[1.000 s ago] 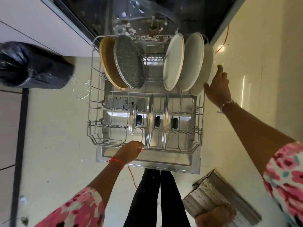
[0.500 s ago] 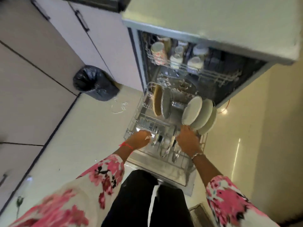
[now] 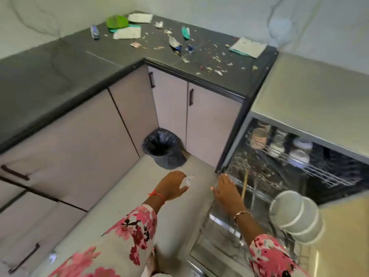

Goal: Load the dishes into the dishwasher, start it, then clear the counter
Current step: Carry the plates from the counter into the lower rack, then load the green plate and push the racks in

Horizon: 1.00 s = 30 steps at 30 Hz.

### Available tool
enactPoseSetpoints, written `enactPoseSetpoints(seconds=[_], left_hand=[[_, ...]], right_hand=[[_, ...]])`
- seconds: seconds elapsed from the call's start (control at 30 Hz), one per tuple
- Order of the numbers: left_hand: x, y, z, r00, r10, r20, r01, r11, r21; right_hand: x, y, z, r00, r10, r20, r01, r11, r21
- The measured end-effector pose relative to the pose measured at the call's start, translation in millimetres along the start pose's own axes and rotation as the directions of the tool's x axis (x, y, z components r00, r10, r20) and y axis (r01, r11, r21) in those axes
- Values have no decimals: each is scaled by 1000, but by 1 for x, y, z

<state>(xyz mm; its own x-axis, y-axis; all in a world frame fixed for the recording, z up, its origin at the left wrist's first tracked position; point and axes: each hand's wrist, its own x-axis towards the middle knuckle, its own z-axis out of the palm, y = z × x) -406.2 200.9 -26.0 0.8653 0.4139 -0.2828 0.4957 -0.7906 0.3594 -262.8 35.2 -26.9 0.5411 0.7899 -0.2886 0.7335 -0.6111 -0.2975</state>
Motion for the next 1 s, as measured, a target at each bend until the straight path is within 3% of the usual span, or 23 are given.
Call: enactPoseSetpoints(seconds=[0.2, 0.5, 0.7, 1.0], left_hand=[[10, -107, -73, 995, -45, -92, 43, 999, -20], [86, -213, -149, 964, -86, -251, 68, 995, -79], [164, -290, -228, 882, -87, -464, 67, 996, -59], [278, -389, -356, 803, -249, -542, 230, 968, -104]], right_hand=[[73, -109, -15, 997, -67, -26, 66, 996, -59], [211, -200, -58, 975, -173, -136, 167, 984, -55], [345, -246, -105, 934, -285, -216, 265, 957, -114], [531, -321, -200, 892, -387, -231, 374, 922, -102]])
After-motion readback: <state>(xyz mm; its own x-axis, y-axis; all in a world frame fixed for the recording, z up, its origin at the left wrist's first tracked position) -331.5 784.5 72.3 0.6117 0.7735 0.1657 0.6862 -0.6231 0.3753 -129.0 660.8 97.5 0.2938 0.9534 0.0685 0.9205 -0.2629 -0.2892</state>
